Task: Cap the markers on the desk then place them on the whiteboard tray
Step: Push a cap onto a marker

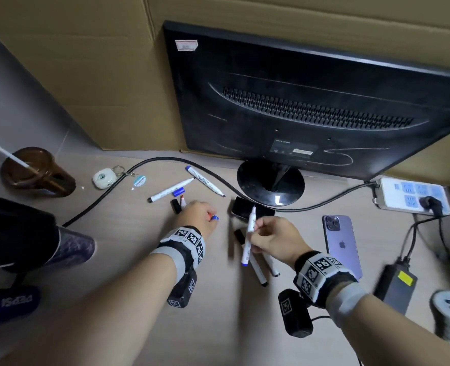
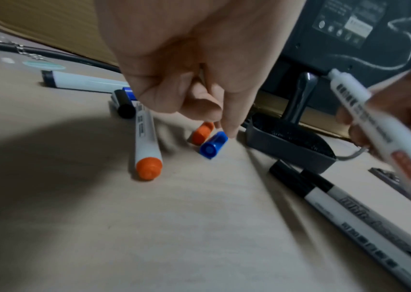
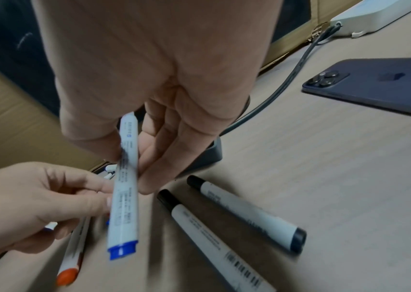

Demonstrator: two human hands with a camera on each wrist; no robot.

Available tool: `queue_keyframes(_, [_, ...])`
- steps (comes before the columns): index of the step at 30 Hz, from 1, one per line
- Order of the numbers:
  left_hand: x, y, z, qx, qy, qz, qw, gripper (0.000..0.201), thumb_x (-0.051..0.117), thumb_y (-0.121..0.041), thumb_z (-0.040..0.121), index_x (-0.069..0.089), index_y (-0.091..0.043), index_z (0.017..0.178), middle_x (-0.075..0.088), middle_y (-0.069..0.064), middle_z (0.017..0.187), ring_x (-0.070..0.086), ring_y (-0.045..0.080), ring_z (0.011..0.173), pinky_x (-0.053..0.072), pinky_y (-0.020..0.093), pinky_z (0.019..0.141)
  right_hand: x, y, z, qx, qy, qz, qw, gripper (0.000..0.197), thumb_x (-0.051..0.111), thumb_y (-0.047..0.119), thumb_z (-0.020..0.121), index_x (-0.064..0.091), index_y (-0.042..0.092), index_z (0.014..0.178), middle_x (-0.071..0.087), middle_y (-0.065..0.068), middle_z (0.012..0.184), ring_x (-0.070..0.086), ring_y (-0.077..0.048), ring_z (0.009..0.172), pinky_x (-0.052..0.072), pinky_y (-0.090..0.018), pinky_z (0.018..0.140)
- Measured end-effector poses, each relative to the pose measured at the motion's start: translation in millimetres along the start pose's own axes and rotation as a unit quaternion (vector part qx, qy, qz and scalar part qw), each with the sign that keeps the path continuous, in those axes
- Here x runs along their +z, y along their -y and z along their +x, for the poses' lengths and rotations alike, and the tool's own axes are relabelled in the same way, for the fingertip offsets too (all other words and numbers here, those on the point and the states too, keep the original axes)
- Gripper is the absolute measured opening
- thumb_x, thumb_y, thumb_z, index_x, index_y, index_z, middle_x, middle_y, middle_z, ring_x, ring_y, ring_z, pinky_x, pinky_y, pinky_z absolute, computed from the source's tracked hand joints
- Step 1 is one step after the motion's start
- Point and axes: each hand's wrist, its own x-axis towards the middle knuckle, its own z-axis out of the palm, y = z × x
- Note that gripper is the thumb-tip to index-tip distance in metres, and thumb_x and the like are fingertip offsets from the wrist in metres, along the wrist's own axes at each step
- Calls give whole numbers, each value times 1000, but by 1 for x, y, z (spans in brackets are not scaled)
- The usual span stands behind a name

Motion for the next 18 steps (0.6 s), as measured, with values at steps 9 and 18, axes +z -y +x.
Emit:
queue_keyframes(9, [3,-2,1,-12,16,37,999,11,72,-30,84,76,-22,90,76,3,95,68,26,107,49,42,106,-3,-1,0,-17,34,36,999,15,72,-4,90,66,8,84,65,-5,70,68,-20,64,64,-27,67])
queue_keyframes(18, [-31,-15,-19,37,26,-144,988,16,77,-25,85,73,-20,100,73,-4,94,66,5,75,50,14,67,-13,32,-17,-47,73,4,996,6,65,3,98,67,6,101,65,-8,71,69,-14,53,52,-20,48])
